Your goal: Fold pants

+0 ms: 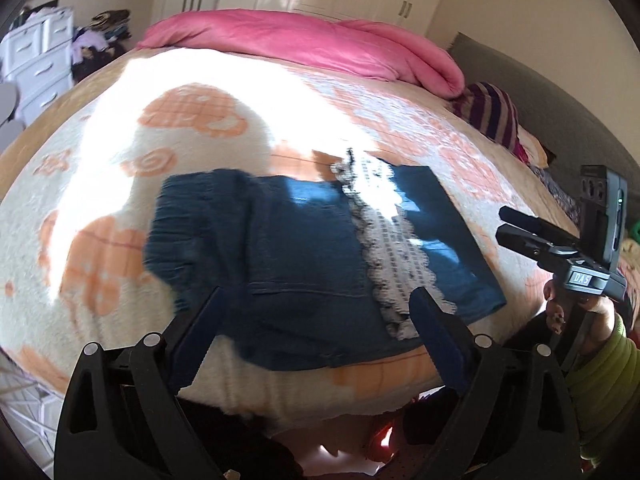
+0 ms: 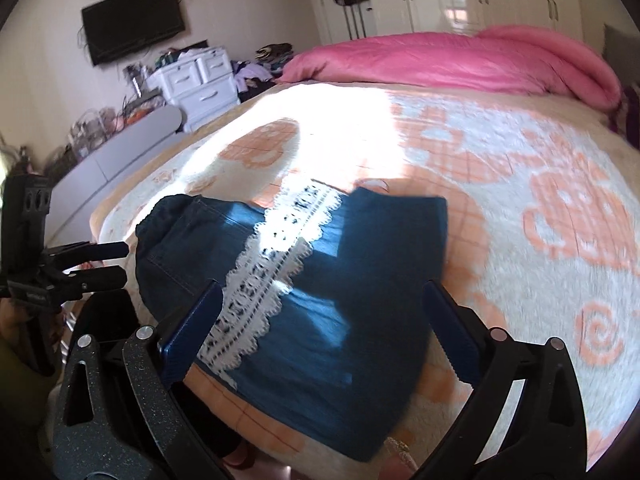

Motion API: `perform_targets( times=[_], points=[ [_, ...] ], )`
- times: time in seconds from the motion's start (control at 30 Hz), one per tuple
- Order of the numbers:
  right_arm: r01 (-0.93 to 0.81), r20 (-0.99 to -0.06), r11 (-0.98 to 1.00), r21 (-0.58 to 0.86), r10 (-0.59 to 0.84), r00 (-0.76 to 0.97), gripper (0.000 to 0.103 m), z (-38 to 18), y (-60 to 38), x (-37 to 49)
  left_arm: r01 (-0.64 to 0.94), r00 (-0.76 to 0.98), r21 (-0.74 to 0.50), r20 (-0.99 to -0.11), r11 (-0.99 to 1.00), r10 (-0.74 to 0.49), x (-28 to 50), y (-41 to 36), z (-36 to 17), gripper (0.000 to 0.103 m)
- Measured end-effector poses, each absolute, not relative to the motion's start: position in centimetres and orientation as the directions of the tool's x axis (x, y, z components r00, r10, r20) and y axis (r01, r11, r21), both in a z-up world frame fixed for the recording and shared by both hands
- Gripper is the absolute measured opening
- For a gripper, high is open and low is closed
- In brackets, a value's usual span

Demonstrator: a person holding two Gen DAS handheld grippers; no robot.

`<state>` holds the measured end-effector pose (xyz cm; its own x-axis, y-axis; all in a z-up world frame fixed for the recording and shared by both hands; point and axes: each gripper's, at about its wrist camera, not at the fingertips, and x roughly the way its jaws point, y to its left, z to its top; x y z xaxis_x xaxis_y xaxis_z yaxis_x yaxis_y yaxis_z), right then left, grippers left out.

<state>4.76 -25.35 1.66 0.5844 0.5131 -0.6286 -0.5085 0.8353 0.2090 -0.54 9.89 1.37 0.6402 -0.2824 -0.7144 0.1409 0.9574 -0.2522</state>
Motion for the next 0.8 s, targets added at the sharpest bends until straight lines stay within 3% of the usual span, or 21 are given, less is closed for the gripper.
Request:
perform_targets(
  times=[0.5,0.8],
  points=[
    [-0.693,-0.674,0.691,0.206,0.613,0.411,0.094,4.8,-14.1,9.4,0.041,0.615,-0.329,-0.736,0.943,-0.283,-1.1,14.3,-1.4,0.092],
    [-0.803,-0.749,0.556,0.212,0.621,0.232,0.094,4.5,-5.8,11.9,0.031,0.578,-0.443,-0.724,0.896,-0.377,-0.1,14.4,-3.3,0.091]
  ],
)
